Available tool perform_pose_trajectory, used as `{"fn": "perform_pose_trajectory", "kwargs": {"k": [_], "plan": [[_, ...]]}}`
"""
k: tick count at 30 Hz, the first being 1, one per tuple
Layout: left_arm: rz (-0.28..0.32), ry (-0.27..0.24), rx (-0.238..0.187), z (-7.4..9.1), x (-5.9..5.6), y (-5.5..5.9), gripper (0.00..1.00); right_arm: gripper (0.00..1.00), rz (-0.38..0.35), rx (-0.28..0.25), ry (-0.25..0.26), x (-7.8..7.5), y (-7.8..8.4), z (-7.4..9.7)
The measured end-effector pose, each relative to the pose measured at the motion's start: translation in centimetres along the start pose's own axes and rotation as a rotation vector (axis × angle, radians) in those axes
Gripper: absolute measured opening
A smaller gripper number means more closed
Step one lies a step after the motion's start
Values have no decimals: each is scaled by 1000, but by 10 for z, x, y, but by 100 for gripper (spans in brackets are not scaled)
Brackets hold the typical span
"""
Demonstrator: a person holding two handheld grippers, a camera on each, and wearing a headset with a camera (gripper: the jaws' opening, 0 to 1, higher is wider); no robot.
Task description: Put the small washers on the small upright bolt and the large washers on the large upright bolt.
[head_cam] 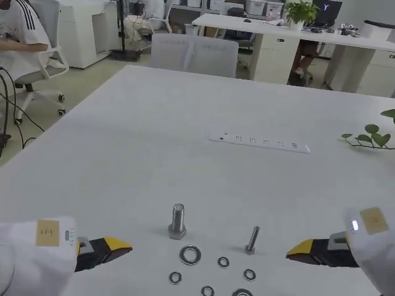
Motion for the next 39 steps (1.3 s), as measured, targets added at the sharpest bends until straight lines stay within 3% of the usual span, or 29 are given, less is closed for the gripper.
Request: {"fn": "perform_pose_trajectory", "kwargs": {"k": [20, 39], "plan": [[5, -5, -3, 0, -1, 0, 95, 67, 50, 81, -48, -14, -14, -23], [15, -11, -7, -1, -2, 1, 95, 57, 124, 182, -128, -25, -27, -50]]}}
Point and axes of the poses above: the centre of the closed fingertips' face, and the gripper's own axes: z roughly backward along the fingers, x roughly to its left, y roughly out of its underside, the point moved 10 cm from there along z, roughly backward along the fingers, and after that the axes turned 11 degrees about -y, right-handed, at the moved point
